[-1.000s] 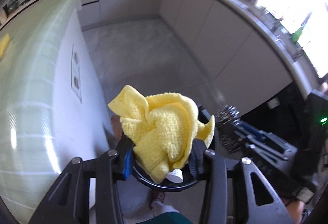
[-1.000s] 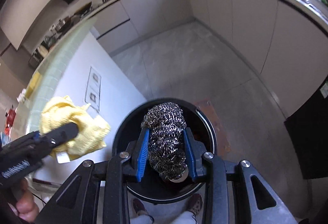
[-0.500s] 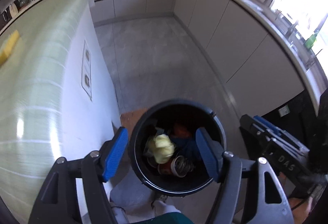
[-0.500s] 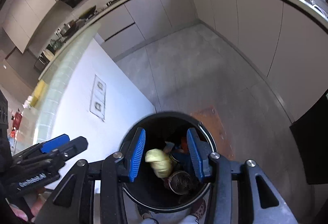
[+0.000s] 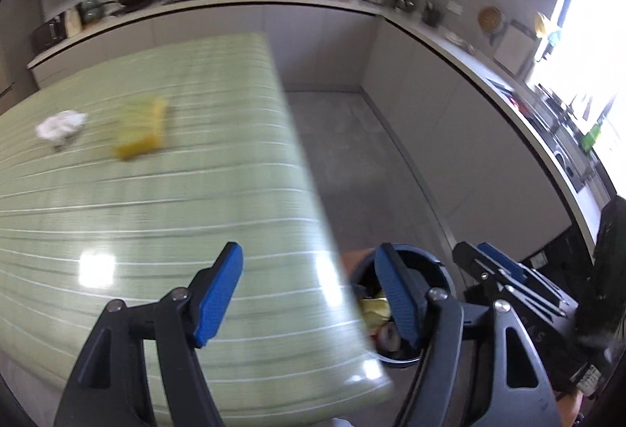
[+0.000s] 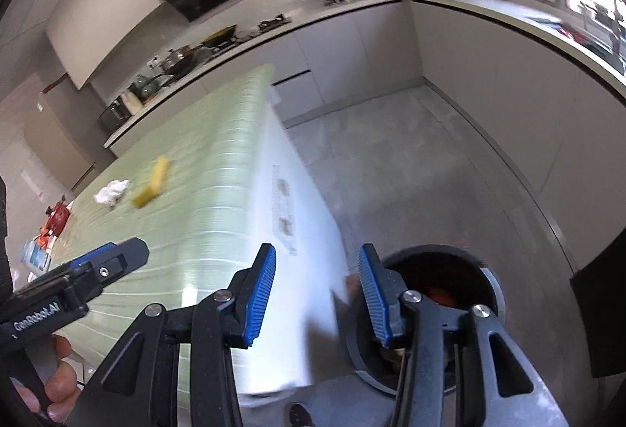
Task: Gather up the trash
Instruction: 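Move both open tools back toward the sponge and white paper towel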
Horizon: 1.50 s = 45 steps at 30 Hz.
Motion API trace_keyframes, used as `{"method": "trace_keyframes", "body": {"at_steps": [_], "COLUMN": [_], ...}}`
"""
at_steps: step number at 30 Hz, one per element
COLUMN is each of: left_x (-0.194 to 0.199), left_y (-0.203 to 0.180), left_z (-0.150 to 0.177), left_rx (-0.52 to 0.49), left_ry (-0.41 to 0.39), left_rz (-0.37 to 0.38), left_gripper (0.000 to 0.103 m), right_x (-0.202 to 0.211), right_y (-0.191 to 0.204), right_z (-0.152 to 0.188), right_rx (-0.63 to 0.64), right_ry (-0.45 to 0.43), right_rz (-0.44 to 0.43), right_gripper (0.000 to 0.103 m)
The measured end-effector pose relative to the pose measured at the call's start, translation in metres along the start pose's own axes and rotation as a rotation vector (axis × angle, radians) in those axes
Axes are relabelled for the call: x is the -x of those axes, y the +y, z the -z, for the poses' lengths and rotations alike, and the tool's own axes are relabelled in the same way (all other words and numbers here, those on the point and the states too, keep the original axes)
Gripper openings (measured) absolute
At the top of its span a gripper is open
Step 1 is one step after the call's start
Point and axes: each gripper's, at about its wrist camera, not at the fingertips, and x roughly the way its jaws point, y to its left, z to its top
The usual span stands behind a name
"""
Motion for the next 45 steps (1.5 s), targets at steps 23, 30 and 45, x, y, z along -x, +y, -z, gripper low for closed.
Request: {"method": "trace_keyframes", "body": {"at_steps": [23,30,45], "left_x": [0.019,0.006,-0.03], "left_y": [0.226,0.243,0.301], "left_z": [-0.016,-0.039,-0.082], "left_rx": [0.188,0.186,0.121], "left_ry": [-0.056,-0.057,-0.021], "left_rz": [-0.203,-0.254,-0.247], "left_gripper": [0.076,0.076,0.077], "right_x": [-0.083,-0.111,-0.157], "right_y": [0.254,0.266,0.297], "right_z": [-0.002,-0.028,-0.046], "right_rx": [0.215,0.213,0.151], "right_ry": [-0.024,-0.011,0.002], "right_rz": [-0.134,-0.176,-0.069], "right_gripper": [0.067,0.067,0.068]}}
